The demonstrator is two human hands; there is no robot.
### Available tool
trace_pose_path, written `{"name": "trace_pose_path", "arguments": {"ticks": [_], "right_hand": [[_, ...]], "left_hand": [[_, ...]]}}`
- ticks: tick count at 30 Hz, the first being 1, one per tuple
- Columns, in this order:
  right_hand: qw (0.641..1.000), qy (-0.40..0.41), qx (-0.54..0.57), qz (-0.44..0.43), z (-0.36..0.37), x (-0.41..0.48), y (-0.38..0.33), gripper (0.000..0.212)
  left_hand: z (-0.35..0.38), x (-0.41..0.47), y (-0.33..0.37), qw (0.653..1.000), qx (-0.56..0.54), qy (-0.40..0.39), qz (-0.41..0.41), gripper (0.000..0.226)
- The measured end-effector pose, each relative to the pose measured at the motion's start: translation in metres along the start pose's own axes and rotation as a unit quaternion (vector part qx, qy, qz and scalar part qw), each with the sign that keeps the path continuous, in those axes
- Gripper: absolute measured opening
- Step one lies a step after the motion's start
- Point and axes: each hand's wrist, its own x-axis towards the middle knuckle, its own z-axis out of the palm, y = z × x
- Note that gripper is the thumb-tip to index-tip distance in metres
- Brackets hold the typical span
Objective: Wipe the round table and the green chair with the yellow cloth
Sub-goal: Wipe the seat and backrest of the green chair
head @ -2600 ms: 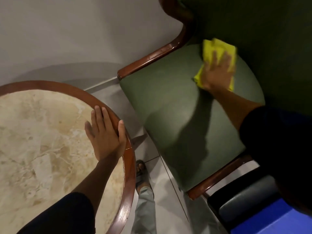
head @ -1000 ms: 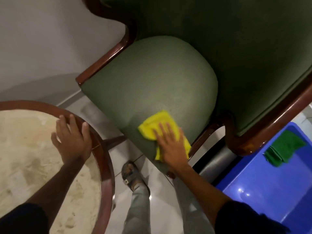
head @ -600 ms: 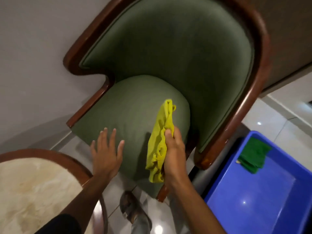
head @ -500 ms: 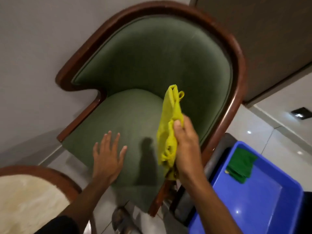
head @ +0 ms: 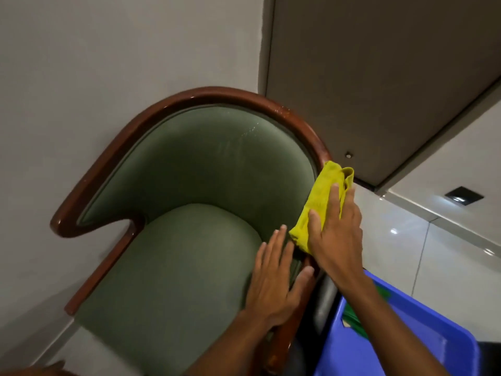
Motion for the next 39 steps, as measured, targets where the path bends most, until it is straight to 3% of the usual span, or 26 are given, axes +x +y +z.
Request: {"name": "trace_pose_path", "arguments": {"ticks": [5, 10, 15, 20, 24, 28, 31, 34, 39], "right_hand": [[0.999, 0.027, -0.028, -0.037, 0.011, 0.033, -0.009, 0.070], [0.990, 0.018, -0.105, -0.089, 0.002, 0.081, -0.020, 0.065], [0.975, -0.016, -0.144, -0.169, -0.001, 0.138, -0.031, 0.070], [0.945, -0.012, -0.219, -0.244, 0.005, 0.181, -0.062, 0.065], [0.922, 0.000, -0.258, -0.289, 0.017, 0.213, -0.097, 0.064], [0.903, -0.008, -0.256, -0.345, 0.083, 0.223, -0.186, 0.065], [0.879, 0.009, -0.262, -0.398, 0.104, 0.222, -0.214, 0.066], [0.843, 0.062, -0.289, -0.449, 0.095, 0.234, -0.218, 0.064], [0.753, 0.005, -0.331, -0.569, 0.123, 0.220, -0.217, 0.061]], "left_hand": [[0.003, 0.011, -0.008, 0.996, 0.057, 0.011, 0.066, 0.072], [-0.008, 0.019, -0.033, 0.994, 0.088, 0.042, 0.049, 0.076], [-0.140, 0.092, -0.153, 0.951, 0.298, 0.081, -0.030, 0.076], [-0.278, 0.143, -0.252, 0.893, 0.446, 0.051, -0.028, 0.078], [-0.316, 0.156, -0.282, 0.905, 0.426, 0.010, 0.013, 0.079], [-0.326, 0.135, -0.323, 0.924, 0.382, 0.003, 0.011, 0.073], [-0.314, 0.140, -0.313, 0.929, 0.368, 0.026, 0.032, 0.070], [-0.304, 0.171, -0.269, 0.934, 0.348, 0.040, 0.071, 0.068], [-0.308, 0.164, -0.279, 0.930, 0.358, 0.046, 0.070, 0.071]]}}
